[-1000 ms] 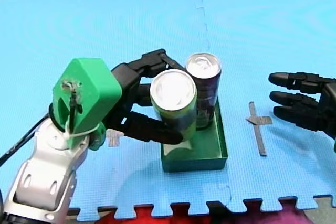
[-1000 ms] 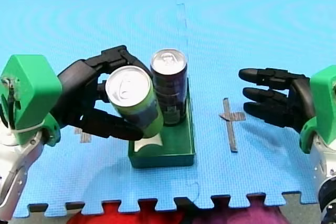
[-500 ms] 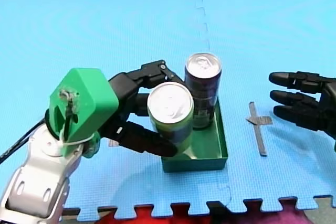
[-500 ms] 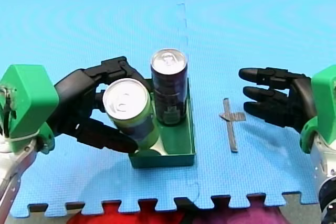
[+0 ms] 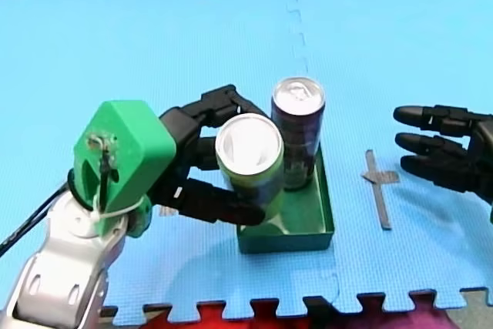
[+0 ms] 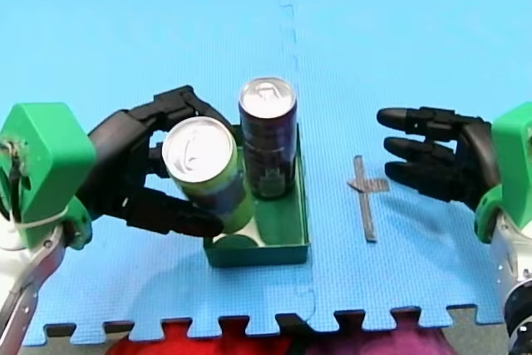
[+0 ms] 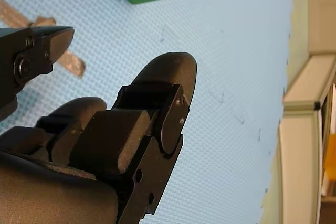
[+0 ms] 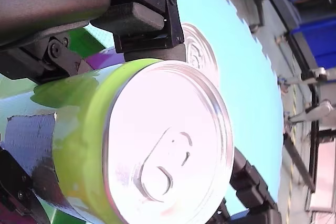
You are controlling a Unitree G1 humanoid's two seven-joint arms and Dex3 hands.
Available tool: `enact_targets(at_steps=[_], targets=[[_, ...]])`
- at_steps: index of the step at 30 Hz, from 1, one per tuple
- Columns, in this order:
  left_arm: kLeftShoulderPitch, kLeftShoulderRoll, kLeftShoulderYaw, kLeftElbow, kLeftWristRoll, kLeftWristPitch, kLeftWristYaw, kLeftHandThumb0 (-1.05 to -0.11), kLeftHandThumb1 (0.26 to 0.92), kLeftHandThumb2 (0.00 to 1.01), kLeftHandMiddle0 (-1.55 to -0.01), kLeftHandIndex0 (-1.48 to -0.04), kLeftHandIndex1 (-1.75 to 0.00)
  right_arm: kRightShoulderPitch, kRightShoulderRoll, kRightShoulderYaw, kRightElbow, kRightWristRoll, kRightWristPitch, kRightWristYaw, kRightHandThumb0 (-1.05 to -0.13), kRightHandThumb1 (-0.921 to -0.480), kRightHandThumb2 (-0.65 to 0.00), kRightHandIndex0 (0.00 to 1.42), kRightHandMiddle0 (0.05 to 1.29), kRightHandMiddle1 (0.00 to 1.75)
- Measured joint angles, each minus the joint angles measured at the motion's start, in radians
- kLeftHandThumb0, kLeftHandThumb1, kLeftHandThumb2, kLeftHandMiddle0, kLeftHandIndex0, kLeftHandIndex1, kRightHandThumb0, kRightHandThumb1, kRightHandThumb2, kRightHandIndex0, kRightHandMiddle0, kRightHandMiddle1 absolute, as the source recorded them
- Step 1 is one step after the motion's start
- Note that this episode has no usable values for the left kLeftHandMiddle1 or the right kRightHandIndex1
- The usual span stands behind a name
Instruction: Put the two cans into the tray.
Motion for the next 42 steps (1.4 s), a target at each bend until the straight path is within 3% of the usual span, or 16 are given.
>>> enact_targets(at_steps=[13,24,42], targets=[[-0.002,-0.02,0.006,0.032,-0.002,0.003,0.027,-0.356,0.801,0.01,-0.93,-0.53,-1.75,0.002,0.0,0.002,-0.002,0.0,0.0,-0.005,-0.619,-0.815,-0.001,0.66,1.08,0.01],[-0.015,-0.03,0.002,0.078,-0.001,0.002,0.027,-0.321,0.799,0.0,-0.92,-0.52,-1.75,0.008,0.0,-0.01,-0.005,0.015,-0.008,0.026,-0.613,-0.817,0.0,0.66,1.08,0.01],[-0.018,-0.034,-0.035,0.082,0.055,0.01,0.041,-0.297,0.806,0.01,-0.92,-0.52,-1.75,0.015,-0.003,-0.012,-0.007,0.021,-0.011,0.028,-0.611,-0.815,0.0,0.67,1.09,0.01]])
